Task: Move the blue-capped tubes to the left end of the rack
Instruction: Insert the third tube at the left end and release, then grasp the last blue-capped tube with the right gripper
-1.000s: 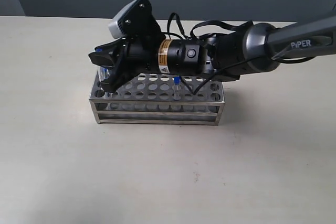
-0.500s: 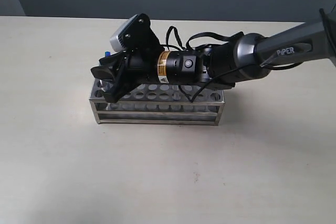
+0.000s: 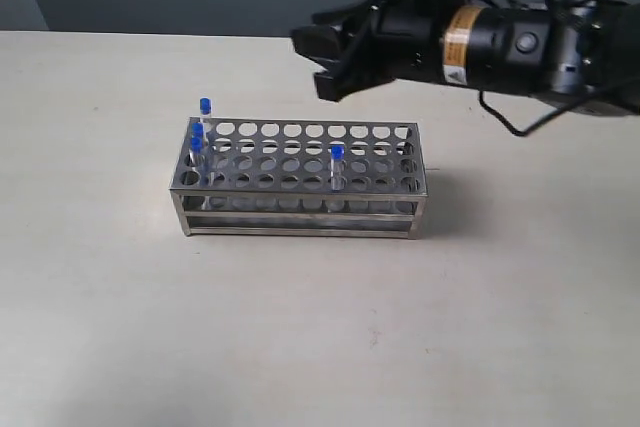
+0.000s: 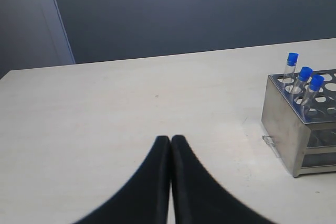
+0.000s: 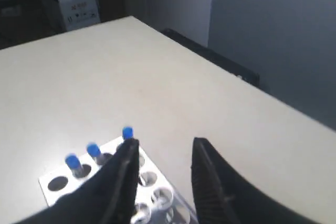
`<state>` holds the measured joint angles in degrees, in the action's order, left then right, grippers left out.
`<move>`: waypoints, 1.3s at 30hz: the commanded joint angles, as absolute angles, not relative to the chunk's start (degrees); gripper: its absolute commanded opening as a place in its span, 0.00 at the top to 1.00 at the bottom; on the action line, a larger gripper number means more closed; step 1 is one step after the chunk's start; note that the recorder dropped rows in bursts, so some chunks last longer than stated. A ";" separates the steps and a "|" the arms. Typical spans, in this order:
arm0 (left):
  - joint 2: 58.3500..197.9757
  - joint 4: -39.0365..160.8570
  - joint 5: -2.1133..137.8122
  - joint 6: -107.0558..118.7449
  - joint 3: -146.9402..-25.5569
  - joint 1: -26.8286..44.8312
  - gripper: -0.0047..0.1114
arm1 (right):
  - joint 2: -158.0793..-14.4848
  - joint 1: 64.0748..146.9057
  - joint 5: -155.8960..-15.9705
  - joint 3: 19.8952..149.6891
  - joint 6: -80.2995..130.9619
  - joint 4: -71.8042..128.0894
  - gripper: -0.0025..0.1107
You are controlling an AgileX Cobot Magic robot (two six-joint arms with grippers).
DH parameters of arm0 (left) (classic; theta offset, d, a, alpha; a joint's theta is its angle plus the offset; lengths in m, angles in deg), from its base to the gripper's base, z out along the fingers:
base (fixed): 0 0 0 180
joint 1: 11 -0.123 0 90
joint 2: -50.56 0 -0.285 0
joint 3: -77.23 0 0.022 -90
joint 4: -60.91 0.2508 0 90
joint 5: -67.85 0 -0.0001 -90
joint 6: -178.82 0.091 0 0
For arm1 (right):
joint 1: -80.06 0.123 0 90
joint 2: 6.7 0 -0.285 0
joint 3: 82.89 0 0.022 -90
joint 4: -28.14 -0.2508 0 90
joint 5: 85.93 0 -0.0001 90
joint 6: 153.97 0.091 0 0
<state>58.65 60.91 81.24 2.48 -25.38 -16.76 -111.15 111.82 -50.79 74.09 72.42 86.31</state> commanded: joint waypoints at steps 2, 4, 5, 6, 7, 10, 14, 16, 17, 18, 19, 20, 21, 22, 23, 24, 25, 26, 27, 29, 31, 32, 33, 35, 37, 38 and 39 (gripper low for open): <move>58.35 60.91 81.17 2.46 -25.56 -16.53 0.95 | -108.90 108.72 -46.70 61.70 69.71 86.07 0.68; 58.35 60.91 81.17 2.46 -25.56 -16.53 0.95 | -109.49 108.72 -46.61 60.06 68.86 85.96 0.68; 58.35 60.91 81.17 2.46 -25.56 -16.53 0.95 | -110.05 108.72 -46.45 60.18 68.53 85.68 0.68; 58.35 60.91 81.17 2.46 -25.56 -16.53 0.95 | -110.48 108.72 -46.45 60.19 67.77 84.84 0.68; 58.35 60.91 81.17 2.46 -25.56 -16.53 0.95 | -110.79 108.72 -46.35 60.19 66.93 83.94 0.68; 58.35 60.91 81.17 2.46 -25.56 -16.53 0.95 | -112.56 108.72 -46.04 60.19 66.44 83.52 0.66; 58.35 60.91 81.17 2.46 -25.56 -16.53 0.95 | -115.49 108.72 -44.03 60.19 65.06 83.14 0.54; 58.35 60.91 81.17 2.46 -25.56 -16.53 0.95 | -117.10 108.72 -42.81 60.19 63.23 81.39 0.52; 58.35 60.91 81.17 2.46 -25.56 -16.53 0.95 | -117.86 108.72 -42.39 60.19 62.27 80.31 0.52; 58.35 60.91 81.17 2.46 -25.56 -16.53 0.95 | -118.59 108.72 -41.70 60.19 61.24 79.16 0.53; 58.35 60.91 81.17 2.46 -25.56 -16.53 0.95 | -119.31 108.72 -41.16 60.19 60.07 78.25 0.53; 58.35 60.91 81.17 2.46 -25.56 -16.53 0.95 | -119.89 108.72 -40.79 60.19 59.41 77.55 0.53; 58.35 60.91 81.17 2.46 -25.56 -16.53 0.95 | -120.64 108.72 -40.26 60.19 58.67 76.90 0.53; 58.35 60.91 81.17 2.46 -25.56 -16.53 0.95 | -121.07 108.72 -39.95 60.19 58.38 76.37 0.53; 58.35 60.91 81.17 2.46 -25.56 -16.53 0.95 | -121.47 108.72 -39.84 60.19 58.13 75.98 0.53; 58.35 60.91 81.17 2.46 -25.56 -16.53 0.95 | -122.00 108.72 -39.53 60.19 57.87 75.61 0.53; 58.35 60.91 81.17 2.46 -25.56 -16.53 0.95 | -122.24 108.72 -39.14 60.19 57.76 75.61 0.54; 58.35 60.91 81.17 2.46 -25.56 -16.53 0.95 | -122.80 108.72 -38.68 60.19 57.73 75.61 0.55; 58.35 60.91 81.17 2.46 -25.56 -16.53 0.95 | -123.20 108.72 -37.83 60.19 57.50 75.61 0.56; 58.35 60.91 81.17 2.46 -25.56 -16.53 0.95 | -123.74 108.72 -36.22 60.19 57.50 75.61 0.60; 58.35 60.91 81.17 2.46 -25.56 -16.53 0.95 | -123.98 108.72 -35.07 60.19 57.50 75.61 0.66; 58.35 60.91 81.17 2.46 -25.56 -16.53 0.95 | -123.98 108.72 -35.04 60.19 57.50 75.61 0.70; 58.35 60.91 81.17 2.46 -25.56 -16.53 0.95 | -123.98 108.72 -35.04 60.19 57.50 75.61 0.74; 58.35 60.91 81.17 2.46 -25.56 -16.53 0.95 | -123.98 108.72 -35.04 60.19 57.50 75.35 0.79; 58.35 60.91 81.17 2.46 -25.56 -16.53 0.95 | -123.98 108.72 -35.16 60.19 57.50 74.97 0.82; 58.35 60.91 81.17 2.46 -25.56 -16.53 0.95 | -123.98 108.72 -35.16 60.19 57.50 74.55 0.82; 58.35 60.91 81.17 2.46 -25.56 -16.53 0.95 | -123.98 108.72 -35.04 60.19 57.50 74.57 0.82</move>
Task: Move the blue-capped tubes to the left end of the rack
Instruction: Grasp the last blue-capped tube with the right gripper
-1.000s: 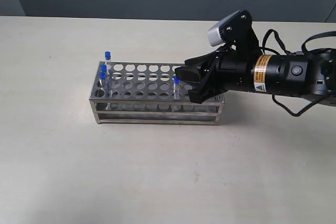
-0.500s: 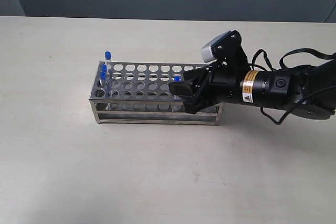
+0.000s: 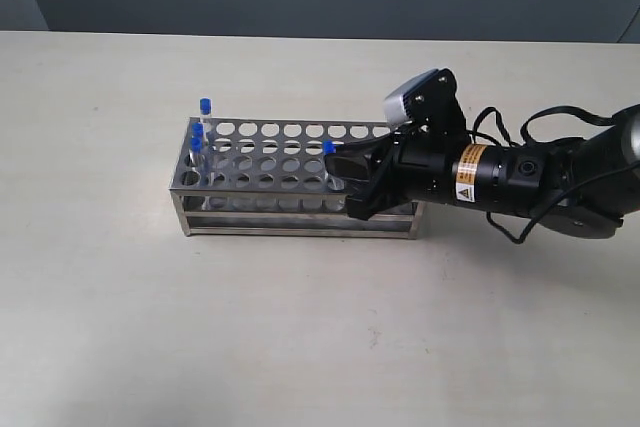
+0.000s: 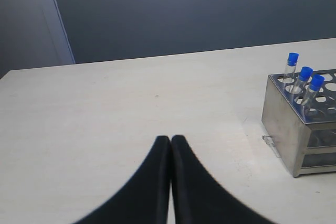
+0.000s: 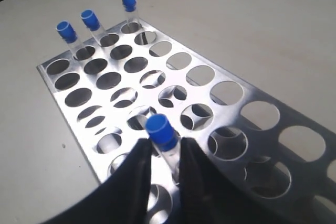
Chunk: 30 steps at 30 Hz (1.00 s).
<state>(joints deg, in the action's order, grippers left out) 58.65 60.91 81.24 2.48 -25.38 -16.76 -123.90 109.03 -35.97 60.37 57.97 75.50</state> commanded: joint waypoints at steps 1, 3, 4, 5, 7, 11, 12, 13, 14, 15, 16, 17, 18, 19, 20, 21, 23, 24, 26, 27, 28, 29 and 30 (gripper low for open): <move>58.35 60.91 81.17 2.46 -25.56 -16.53 0.95 | -123.98 108.72 -34.86 60.19 57.50 74.57 0.82; 58.35 60.91 81.17 2.46 -25.56 -16.53 0.95 | -123.98 108.72 -34.29 60.19 57.50 74.57 0.82; 58.35 60.91 81.17 2.46 -25.56 -16.53 0.95 | -123.98 108.72 -34.02 60.19 57.50 74.57 0.81; 58.35 60.91 81.17 2.46 -25.56 -16.53 0.95 | -123.98 108.72 -33.91 60.19 57.50 74.57 0.79; 58.35 60.91 81.17 2.46 -25.56 -16.53 0.95 | -123.98 108.72 -33.91 60.27 57.50 74.57 0.68; 58.35 60.91 81.17 2.46 -25.56 -16.53 0.95 | -123.98 108.72 -34.36 60.83 57.50 74.57 0.53; 58.35 60.91 81.17 2.46 -25.56 -16.53 0.95 | -123.98 108.72 -34.77 61.17 57.50 74.52 0.54; 58.35 60.91 81.17 2.46 -25.56 -16.53 0.95 | -123.98 108.72 -35.06 61.62 57.41 74.52 0.56; 58.35 60.91 81.17 2.46 -25.56 -16.53 0.95 | -123.98 108.72 -35.17 62.03 57.41 74.41 0.57; 58.35 60.91 81.17 2.46 -25.56 -16.53 0.95 | -123.98 108.72 -35.17 62.59 57.41 74.41 0.59; 58.35 60.91 81.17 2.46 -25.56 -16.53 0.95 | -123.98 108.72 -35.17 63.15 57.41 74.41 0.61; 58.35 60.91 81.17 2.46 -25.56 -16.53 0.95 | -123.98 108.72 -35.17 63.64 57.41 74.41 0.63; 58.35 60.91 81.17 2.46 -25.56 -16.53 0.95 | -123.98 108.72 -35.17 64.12 57.41 74.41 0.65; 58.35 60.91 81.17 2.46 -25.56 -16.53 0.95 | -123.98 108.72 -35.47 64.51 57.41 74.41 0.66; 58.35 60.91 81.17 2.46 -25.56 -16.53 0.95 | -123.98 108.82 -35.95 64.79 57.52 74.53 0.66; 58.35 60.91 81.17 2.46 -25.56 -16.53 0.95 | -123.98 108.82 -36.47 64.91 57.53 74.53 0.66; 58.35 60.91 81.17 2.46 -25.56 -16.53 0.95 | -123.98 108.82 -37.68 64.91 57.63 75.20 0.66; 58.35 60.91 81.17 2.46 -25.56 -16.53 0.95 | -123.98 108.82 -37.81 64.91 57.62 75.96 0.66; 58.35 60.91 81.17 2.46 -25.56 -16.53 0.95 | -123.98 108.82 -37.81 64.91 57.64 77.39 0.66; 58.35 60.91 81.17 2.46 -25.56 -16.53 0.95 | -123.98 108.93 -37.71 64.91 57.75 77.79 0.66; 58.35 60.91 81.17 2.46 -25.56 -16.53 0.95 | -123.98 109.21 -37.81 64.91 57.75 77.79 0.66; 58.35 60.91 81.17 2.46 -25.56 -16.53 0.95 | -123.98 109.49 -38.12 64.91 57.75 77.79 0.66; 58.35 60.91 81.17 2.46 -25.56 -16.53 0.95 | -123.98 109.84 -38.39 64.91 57.75 77.79 0.66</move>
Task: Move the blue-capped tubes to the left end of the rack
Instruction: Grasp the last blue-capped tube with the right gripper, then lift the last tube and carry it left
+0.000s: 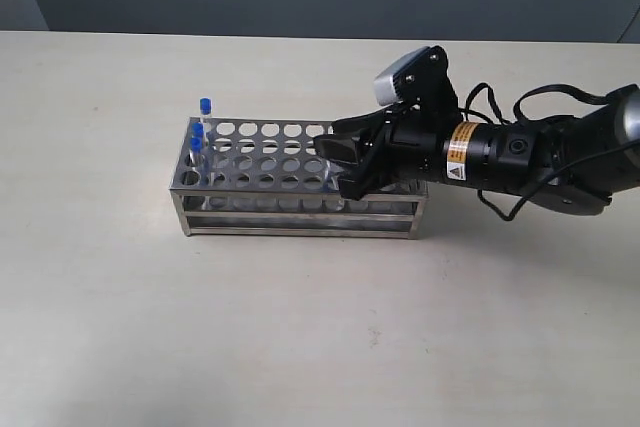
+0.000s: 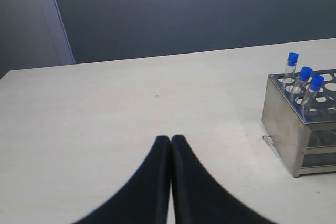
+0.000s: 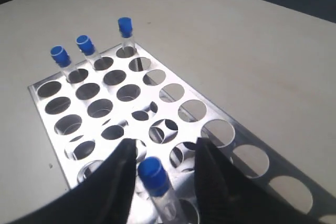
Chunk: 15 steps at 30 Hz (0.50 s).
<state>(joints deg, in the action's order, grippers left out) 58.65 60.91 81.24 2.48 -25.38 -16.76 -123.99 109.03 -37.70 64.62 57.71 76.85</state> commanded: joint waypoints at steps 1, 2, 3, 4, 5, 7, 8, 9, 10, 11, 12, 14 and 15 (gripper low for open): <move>58.35 60.91 81.17 2.46 -25.56 -16.53 0.95 | -123.98 110.38 -39.24 64.91 57.75 77.79 0.66; 58.35 60.91 81.17 2.46 -25.56 -16.53 0.95 | -123.98 110.80 -39.81 64.91 57.75 77.68 0.66; 58.35 60.91 81.17 2.46 -25.56 -16.53 0.95 | -124.00 111.07 -40.51 64.91 57.75 77.55 0.66; 58.35 60.91 81.17 2.46 -25.56 -16.53 0.95 | -124.00 111.46 -41.25 64.91 57.75 77.55 0.66; 58.35 60.91 81.17 2.46 -25.56 -16.53 0.95 | -124.00 111.57 -41.93 64.91 57.49 77.55 0.66; 58.35 60.91 81.17 2.46 -25.56 -16.53 0.95 | -124.08 111.56 -42.06 64.91 57.49 77.32 0.66; 58.35 60.91 81.17 2.46 -25.56 -16.53 0.95 | -124.08 111.56 -42.19 64.91 57.38 76.18 0.66; 58.35 60.91 81.17 2.46 -25.56 -16.53 0.95 | -124.23 111.56 -42.35 64.91 56.78 74.83 0.66; 58.35 60.91 81.17 2.46 -25.56 -16.53 0.95 | -124.35 111.56 -42.35 64.91 56.16 73.91 0.66; 58.35 60.91 81.17 2.46 -25.56 -16.53 0.95 | -124.60 111.56 -42.35 64.91 55.99 73.60 0.66; 58.35 60.91 81.17 2.46 -25.56 -16.53 0.95 | -124.88 111.56 -42.35 65.24 55.99 73.62 0.66; 58.35 60.91 81.17 2.46 -25.56 -16.53 0.95 | -125.92 111.56 -42.65 65.79 55.99 74.10 0.66; 58.35 60.91 81.17 2.46 -25.56 -16.53 0.95 | -126.24 111.56 -42.65 66.00 55.99 74.10 0.66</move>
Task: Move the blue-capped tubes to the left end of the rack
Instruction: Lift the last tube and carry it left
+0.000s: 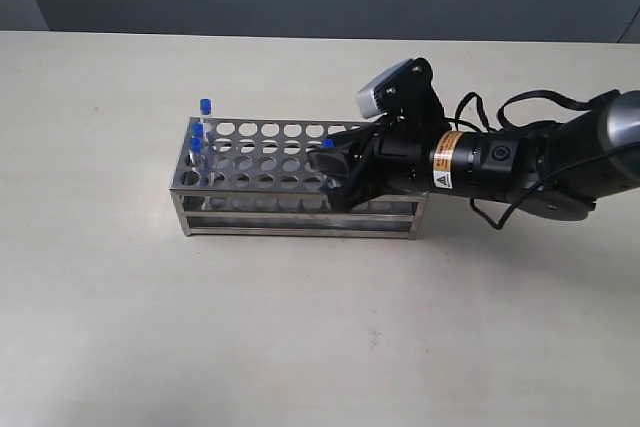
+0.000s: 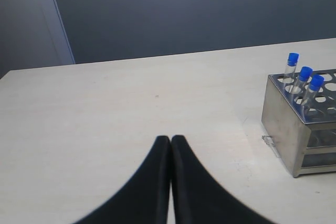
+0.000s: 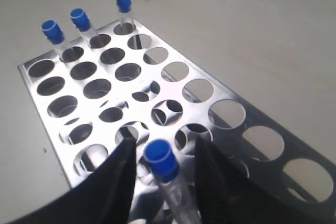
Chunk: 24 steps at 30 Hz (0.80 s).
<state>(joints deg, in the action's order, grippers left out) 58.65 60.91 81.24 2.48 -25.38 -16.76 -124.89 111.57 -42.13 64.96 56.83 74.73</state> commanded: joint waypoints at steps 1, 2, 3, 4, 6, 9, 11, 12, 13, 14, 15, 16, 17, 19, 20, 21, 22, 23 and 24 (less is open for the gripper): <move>58.35 60.91 81.17 2.46 -25.56 -16.53 0.95 | -126.75 111.56 -42.54 66.06 55.99 74.00 0.66; 58.35 60.91 81.17 2.46 -25.56 -16.53 0.95 | -127.03 111.56 -42.27 66.06 55.99 73.88 0.66; 58.35 60.91 81.17 2.46 -25.56 -16.53 0.95 | -127.04 111.56 -42.12 66.06 56.12 73.76 0.66; 58.35 60.91 81.17 2.46 -25.56 -16.53 0.95 | -127.04 111.56 -42.12 66.06 56.55 73.76 0.67; 58.35 60.91 81.17 2.46 -25.56 -16.53 0.95 | -127.04 111.56 -41.67 66.06 56.55 73.64 0.74; 58.35 60.91 81.17 2.46 -25.56 -16.53 0.95 | -127.04 111.56 -41.00 66.06 56.55 73.47 0.93; 58.35 60.91 81.17 2.46 -25.56 -16.53 0.95 | -127.04 111.56 -41.00 66.06 56.70 73.58 0.98; 58.35 60.91 81.17 2.46 -25.56 -16.53 0.95 | -126.92 111.56 -40.88 66.06 56.70 73.89 0.98; 58.35 60.91 81.17 2.46 -25.56 -16.53 0.95 | -126.74 111.56 -40.88 66.06 56.70 74.16 0.98; 58.35 60.91 81.17 2.46 -25.56 -16.53 0.95 | -126.56 111.56 -40.88 66.06 56.81 74.30 0.98; 58.35 60.91 81.17 2.46 -25.56 -16.53 0.95 | -126.08 111.56 -40.88 66.06 56.97 74.55 0.98; 58.35 60.91 81.17 2.46 -25.56 -16.53 0.95 | -125.33 111.56 -40.99 66.06 56.97 74.55 0.98; 58.35 60.91 81.17 2.46 -25.56 -16.53 0.95 | -124.31 111.56 -41.21 66.06 57.30 74.96 0.98; 58.35 60.91 81.17 2.46 -25.56 -16.53 0.95 | -121.58 111.56 -41.34 66.06 57.72 75.89 0.98; 58.35 60.91 81.17 2.46 -25.56 -16.53 0.95 | -120.28 111.56 -41.34 66.06 57.72 76.23 0.98; 58.35 60.91 81.17 2.46 -25.56 -16.53 0.95 | -118.55 111.56 -41.34 66.06 57.72 76.47 0.98; 58.35 60.91 81.17 2.46 -25.56 -16.53 0.95 | -116.78 111.56 -41.44 66.06 57.72 76.47 0.98; 58.35 60.91 81.17 2.46 -25.56 -16.53 0.95 | -115.48 111.56 -41.42 66.06 57.72 76.47 0.99; 58.35 60.91 81.17 2.46 -25.56 -16.53 0.95 | -113.89 111.56 -41.29 66.06 57.72 76.47 0.99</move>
<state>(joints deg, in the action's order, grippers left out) 58.65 60.91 81.24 2.48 -25.38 -16.76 -118.36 111.47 -43.37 65.96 57.14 75.43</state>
